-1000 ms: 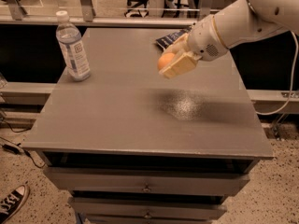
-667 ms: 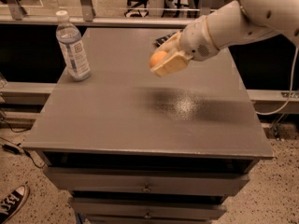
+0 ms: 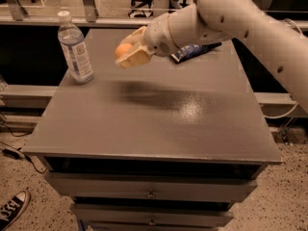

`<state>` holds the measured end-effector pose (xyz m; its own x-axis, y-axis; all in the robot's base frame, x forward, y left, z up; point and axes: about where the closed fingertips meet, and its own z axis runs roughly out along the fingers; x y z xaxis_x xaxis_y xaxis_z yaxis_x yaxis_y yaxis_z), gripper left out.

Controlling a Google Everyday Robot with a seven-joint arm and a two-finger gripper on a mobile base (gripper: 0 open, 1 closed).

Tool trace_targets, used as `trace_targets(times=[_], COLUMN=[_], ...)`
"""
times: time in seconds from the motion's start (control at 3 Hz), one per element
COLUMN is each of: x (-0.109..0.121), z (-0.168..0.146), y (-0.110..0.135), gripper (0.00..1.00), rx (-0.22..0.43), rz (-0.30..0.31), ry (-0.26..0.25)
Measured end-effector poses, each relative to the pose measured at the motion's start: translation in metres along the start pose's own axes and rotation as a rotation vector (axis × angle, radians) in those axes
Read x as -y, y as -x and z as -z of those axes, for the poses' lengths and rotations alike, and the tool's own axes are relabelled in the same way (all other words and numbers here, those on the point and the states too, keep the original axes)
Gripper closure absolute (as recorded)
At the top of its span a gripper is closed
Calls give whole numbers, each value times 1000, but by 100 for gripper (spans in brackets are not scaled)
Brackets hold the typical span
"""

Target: Move orange near blue plastic bottle

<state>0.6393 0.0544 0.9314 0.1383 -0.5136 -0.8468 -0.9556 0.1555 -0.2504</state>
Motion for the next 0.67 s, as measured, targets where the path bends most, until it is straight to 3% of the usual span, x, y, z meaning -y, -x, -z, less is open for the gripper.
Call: trace_targets(times=[0.33, 0.67], x=[6, 7], z=[-40, -60], y=[0, -13], gripper=[100, 100], rx=[28, 29], rz=[-24, -65], ry=[-1, -7])
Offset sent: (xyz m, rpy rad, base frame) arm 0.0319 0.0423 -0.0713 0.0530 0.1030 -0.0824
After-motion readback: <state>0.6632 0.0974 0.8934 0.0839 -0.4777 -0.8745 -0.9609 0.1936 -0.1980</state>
